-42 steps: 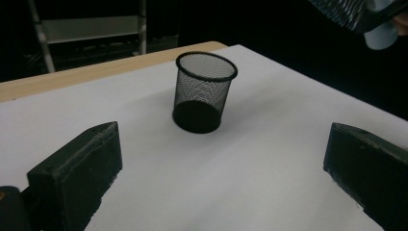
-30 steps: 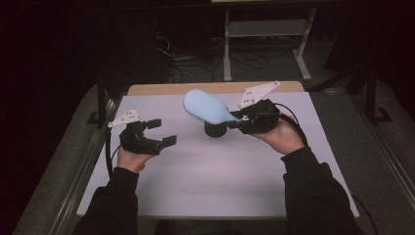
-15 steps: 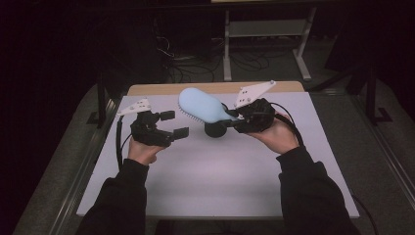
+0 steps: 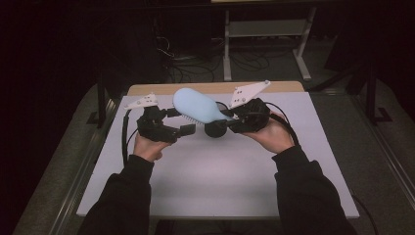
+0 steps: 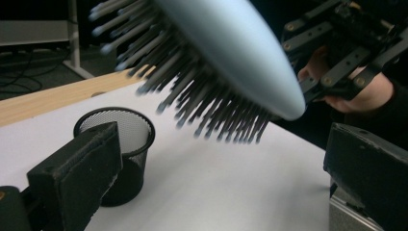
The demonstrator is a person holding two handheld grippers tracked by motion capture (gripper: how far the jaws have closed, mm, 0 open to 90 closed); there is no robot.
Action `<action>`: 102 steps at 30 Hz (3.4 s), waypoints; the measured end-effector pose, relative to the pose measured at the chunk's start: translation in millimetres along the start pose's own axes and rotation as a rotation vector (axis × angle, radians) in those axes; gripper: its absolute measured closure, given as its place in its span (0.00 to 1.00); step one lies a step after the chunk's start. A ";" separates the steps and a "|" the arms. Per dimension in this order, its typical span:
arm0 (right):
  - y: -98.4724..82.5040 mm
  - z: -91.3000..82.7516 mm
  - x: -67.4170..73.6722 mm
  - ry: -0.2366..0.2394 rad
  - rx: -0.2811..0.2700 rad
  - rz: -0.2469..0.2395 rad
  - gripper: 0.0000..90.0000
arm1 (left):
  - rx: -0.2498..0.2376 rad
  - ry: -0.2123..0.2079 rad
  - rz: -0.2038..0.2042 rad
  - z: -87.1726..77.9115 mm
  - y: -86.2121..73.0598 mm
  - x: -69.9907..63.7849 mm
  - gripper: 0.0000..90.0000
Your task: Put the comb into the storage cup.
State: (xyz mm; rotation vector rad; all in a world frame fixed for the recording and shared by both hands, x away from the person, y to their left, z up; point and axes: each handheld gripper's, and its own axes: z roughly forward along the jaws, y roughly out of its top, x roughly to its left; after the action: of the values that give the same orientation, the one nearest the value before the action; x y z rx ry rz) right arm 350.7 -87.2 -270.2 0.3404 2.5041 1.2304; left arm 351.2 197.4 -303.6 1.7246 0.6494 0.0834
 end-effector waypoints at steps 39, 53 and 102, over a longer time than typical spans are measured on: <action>9.5 29.5 8.8 -0.003 -0.020 -0.009 0.76 | -0.080 0.081 -0.082 -0.4 21.2 -2.5 0.17; 3.9 32.5 8.8 -0.016 0.007 -0.005 0.76 | -0.120 0.107 -0.093 4.7 23.1 -8.0 0.46; -39.1 27.8 -11.0 -0.031 -0.018 0.274 0.00 | -0.004 0.160 0.116 33.9 43.4 -26.8 0.56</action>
State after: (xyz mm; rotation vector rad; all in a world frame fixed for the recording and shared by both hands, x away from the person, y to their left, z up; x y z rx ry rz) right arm 369.0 -94.5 -315.2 0.7113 2.4786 1.3345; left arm 358.2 150.3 -265.1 1.7634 0.6650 0.3056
